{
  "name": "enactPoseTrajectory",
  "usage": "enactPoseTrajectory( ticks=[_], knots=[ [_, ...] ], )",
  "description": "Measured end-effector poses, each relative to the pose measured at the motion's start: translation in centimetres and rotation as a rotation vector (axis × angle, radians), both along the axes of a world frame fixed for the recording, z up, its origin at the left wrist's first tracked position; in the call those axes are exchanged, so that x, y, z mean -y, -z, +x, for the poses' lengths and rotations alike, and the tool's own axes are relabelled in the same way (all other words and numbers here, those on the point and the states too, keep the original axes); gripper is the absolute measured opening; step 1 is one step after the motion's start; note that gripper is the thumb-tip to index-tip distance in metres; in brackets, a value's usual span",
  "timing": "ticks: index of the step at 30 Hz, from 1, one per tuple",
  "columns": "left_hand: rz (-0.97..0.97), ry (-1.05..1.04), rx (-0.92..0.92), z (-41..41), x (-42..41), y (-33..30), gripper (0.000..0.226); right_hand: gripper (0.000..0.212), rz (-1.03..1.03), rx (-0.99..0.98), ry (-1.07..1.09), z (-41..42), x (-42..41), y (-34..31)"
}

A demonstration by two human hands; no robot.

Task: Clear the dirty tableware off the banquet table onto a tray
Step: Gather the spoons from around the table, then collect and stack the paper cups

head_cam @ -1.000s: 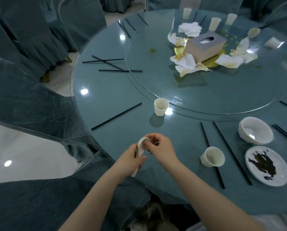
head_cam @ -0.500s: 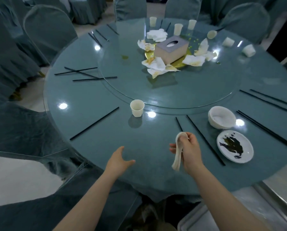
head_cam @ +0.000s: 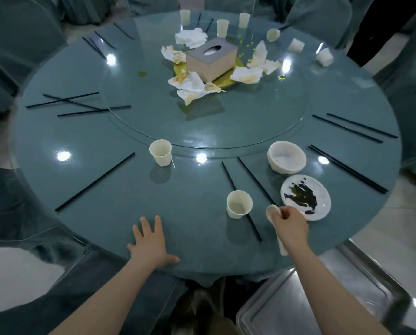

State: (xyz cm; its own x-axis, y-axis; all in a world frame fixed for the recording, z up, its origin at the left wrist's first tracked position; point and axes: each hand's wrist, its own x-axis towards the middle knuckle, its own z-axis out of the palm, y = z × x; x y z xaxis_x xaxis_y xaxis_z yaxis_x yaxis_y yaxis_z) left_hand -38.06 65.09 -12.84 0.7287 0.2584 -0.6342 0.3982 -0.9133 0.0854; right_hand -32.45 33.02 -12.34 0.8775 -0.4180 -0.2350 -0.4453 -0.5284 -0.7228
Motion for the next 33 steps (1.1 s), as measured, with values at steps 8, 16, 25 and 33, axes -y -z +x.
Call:
enactPoseTrajectory(
  ticks=[8, 16, 25, 33],
  knots=[
    [0.036, 0.031, 0.031, -0.2, -0.5, 0.5, 0.133, 0.017, -0.122, 0.110, -0.110, 5.6, -0.9, 1.0],
    [0.048, 0.041, -0.004, -0.1, -0.5, 0.4, 0.133, 0.019, -0.411, -0.002, -0.250, 10.8, -0.7, 0.8],
    [0.046, 0.047, -0.010, 0.1, -0.4, 0.0, 0.132, 0.018, -0.297, -0.034, -0.301, 10.4, -2.5, 1.0],
    [0.051, 0.054, -0.001, -0.1, -0.4, 0.1, 0.132, 0.052, -0.366, 0.018, -0.341, 9.4, -2.2, 0.1]
  ],
)
